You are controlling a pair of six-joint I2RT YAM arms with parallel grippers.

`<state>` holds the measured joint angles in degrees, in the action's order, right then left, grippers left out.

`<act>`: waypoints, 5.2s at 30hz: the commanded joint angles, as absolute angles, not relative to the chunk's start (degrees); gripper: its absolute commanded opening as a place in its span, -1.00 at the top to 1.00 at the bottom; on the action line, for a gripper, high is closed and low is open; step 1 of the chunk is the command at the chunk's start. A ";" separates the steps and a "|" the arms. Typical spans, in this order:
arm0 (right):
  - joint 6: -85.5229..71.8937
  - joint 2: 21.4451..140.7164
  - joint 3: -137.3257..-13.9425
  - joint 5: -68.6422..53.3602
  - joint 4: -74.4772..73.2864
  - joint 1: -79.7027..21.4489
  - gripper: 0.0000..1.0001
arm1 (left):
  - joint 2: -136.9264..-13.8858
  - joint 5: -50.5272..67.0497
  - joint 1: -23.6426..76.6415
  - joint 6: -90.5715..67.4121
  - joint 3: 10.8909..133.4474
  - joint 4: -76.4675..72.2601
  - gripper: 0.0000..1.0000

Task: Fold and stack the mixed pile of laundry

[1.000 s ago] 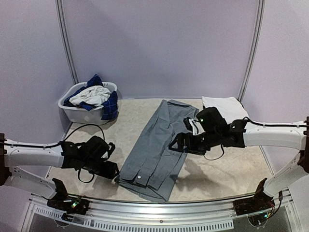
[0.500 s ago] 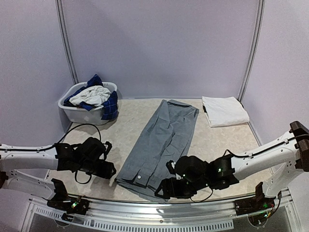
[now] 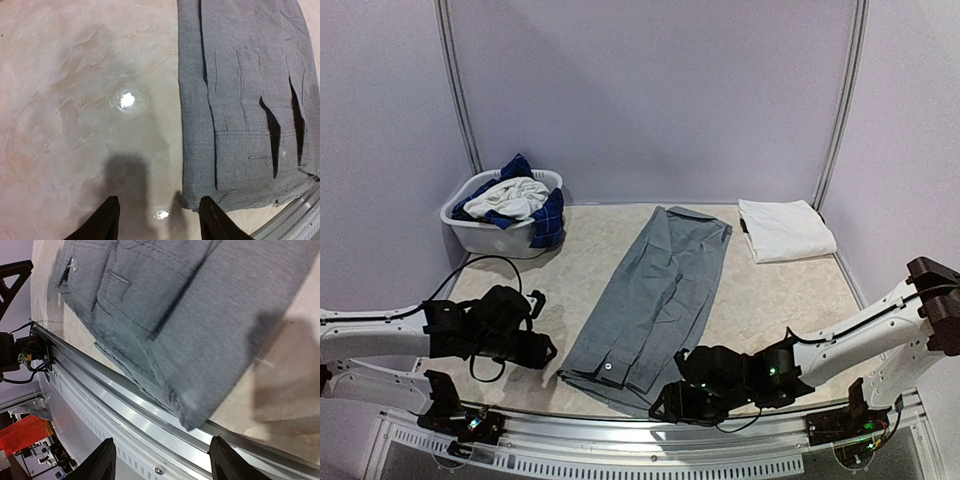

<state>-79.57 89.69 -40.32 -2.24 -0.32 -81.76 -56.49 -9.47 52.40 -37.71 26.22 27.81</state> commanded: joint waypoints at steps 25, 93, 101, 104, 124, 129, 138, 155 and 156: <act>-75.71 98.25 -39.48 -0.82 3.19 -79.70 0.97 | -56.02 -8.65 53.42 -37.15 25.51 27.21 -0.09; -61.31 70.40 -36.02 12.21 -22.23 -78.65 0.98 | -76.38 -8.54 70.14 -39.40 42.90 22.97 1.00; -55.79 67.31 -41.10 14.21 -26.33 -72.61 0.98 | -78.34 -15.78 69.89 -35.28 51.30 26.95 1.00; -53.66 67.03 -42.81 14.07 -26.78 -69.58 0.98 | -79.42 -17.92 69.03 -33.59 54.64 27.72 1.00; -39.38 76.22 -58.26 17.27 -24.92 -50.27 0.98 | -95.35 -13.62 54.36 -25.37 73.59 23.21 1.00; -37.77 81.34 -60.82 15.43 -23.66 -45.11 0.98 | -102.60 -12.64 50.55 -23.47 81.04 24.86 1.00; -35.73 90.08 -64.61 12.84 -20.83 -38.48 0.99 | -112.54 -10.60 46.75 -21.83 90.35 27.35 1.00; -34.99 106.70 -72.63 12.20 -20.48 -32.98 0.98 | -125.20 -9.28 43.18 -19.98 97.83 26.03 1.00; -34.92 107.62 -73.33 12.44 -20.81 -32.91 0.98 | -125.90 -9.22 43.09 -19.95 98.27 25.71 1.00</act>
<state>-35.68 105.03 -70.06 11.92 -21.02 -33.61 -123.09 -10.59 44.18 -21.21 96.18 26.15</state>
